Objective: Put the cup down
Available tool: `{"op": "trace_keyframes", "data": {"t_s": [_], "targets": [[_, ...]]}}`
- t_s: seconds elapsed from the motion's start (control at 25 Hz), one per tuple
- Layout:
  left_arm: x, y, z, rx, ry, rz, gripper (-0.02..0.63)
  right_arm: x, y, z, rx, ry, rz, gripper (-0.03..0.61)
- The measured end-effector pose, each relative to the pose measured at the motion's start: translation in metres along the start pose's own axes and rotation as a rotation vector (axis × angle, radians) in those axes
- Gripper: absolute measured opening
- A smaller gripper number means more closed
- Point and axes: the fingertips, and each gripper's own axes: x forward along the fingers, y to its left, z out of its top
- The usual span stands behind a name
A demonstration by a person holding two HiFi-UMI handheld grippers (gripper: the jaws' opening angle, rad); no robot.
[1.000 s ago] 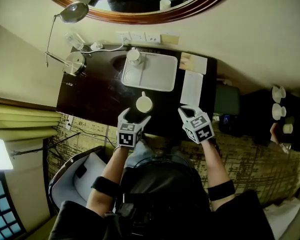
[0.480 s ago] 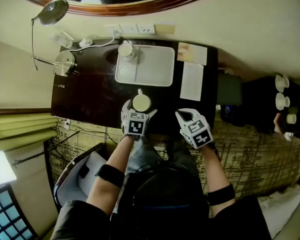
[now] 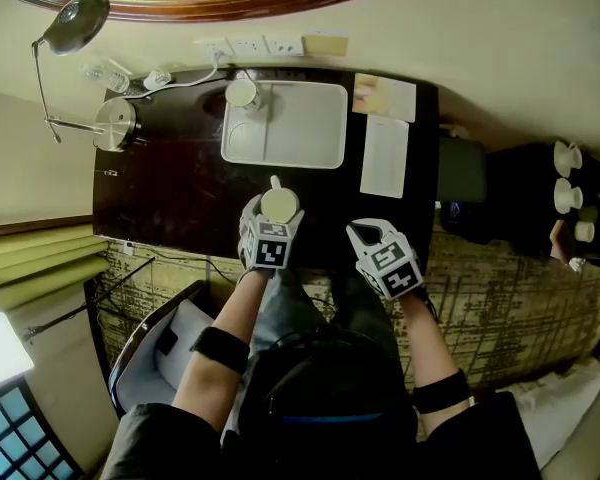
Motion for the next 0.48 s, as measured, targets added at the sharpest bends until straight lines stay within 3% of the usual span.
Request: {"op": "trace_keyframes", "data": {"t_s": [0.24,0.48], "targets": [[-0.002,0.003,0.001,-0.004,-0.021,0.016,0.416,0.011,0.004,-0.004,0.000,0.023,0.023,0.000],[-0.013,0.025,0.024,-0.037,-0.064,0.051,0.416,0.031,0.018,0.021,-0.053,0.013,0.067,0.000]]}}
